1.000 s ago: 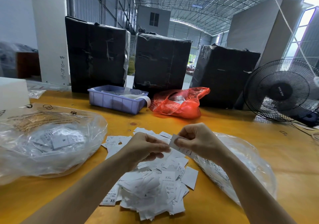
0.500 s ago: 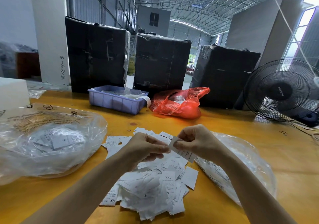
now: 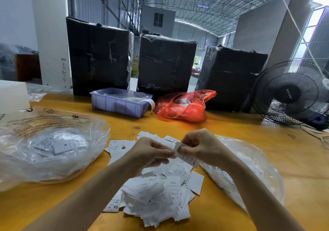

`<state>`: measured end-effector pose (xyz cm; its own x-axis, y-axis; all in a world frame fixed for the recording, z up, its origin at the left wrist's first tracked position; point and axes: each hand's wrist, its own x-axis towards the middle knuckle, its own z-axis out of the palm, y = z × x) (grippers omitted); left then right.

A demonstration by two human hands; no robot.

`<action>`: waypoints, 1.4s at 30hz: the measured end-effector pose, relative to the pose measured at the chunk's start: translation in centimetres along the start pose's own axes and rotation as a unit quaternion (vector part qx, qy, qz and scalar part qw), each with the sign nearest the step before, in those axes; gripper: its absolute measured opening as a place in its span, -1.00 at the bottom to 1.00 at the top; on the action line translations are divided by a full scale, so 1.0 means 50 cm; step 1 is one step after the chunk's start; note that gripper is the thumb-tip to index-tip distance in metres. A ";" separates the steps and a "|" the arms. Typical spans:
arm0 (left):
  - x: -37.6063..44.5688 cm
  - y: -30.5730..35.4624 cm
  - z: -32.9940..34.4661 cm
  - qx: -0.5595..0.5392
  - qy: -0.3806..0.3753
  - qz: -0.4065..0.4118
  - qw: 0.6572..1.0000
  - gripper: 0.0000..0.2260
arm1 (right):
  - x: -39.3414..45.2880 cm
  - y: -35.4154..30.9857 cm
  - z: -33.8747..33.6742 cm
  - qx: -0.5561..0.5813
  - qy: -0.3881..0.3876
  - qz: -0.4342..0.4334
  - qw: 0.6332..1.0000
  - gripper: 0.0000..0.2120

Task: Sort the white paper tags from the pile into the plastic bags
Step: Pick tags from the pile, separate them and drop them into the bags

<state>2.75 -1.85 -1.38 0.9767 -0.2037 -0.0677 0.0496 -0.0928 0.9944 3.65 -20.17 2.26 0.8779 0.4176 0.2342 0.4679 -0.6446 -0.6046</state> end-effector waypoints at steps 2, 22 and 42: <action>0.000 0.001 0.000 0.002 -0.005 0.001 1.000 -0.94 | 0.001 0.000 -0.001 0.006 -0.001 0.006 1.000 -0.94; 0.004 0.000 0.002 -0.037 0.019 0.003 0.999 -0.89 | 0.001 -0.003 0.000 -0.011 0.050 0.002 0.999 -0.90; 0.003 -0.002 0.006 -0.006 -0.003 0.003 1.000 -0.92 | 0.004 0.002 0.007 0.029 -0.052 0.033 0.998 -0.86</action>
<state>2.83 -2.18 -1.49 0.9757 -0.2102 -0.0616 0.0456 -0.0800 0.9958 3.83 -19.93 1.99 0.8901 0.4414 0.1134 0.3996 -0.6363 -0.6599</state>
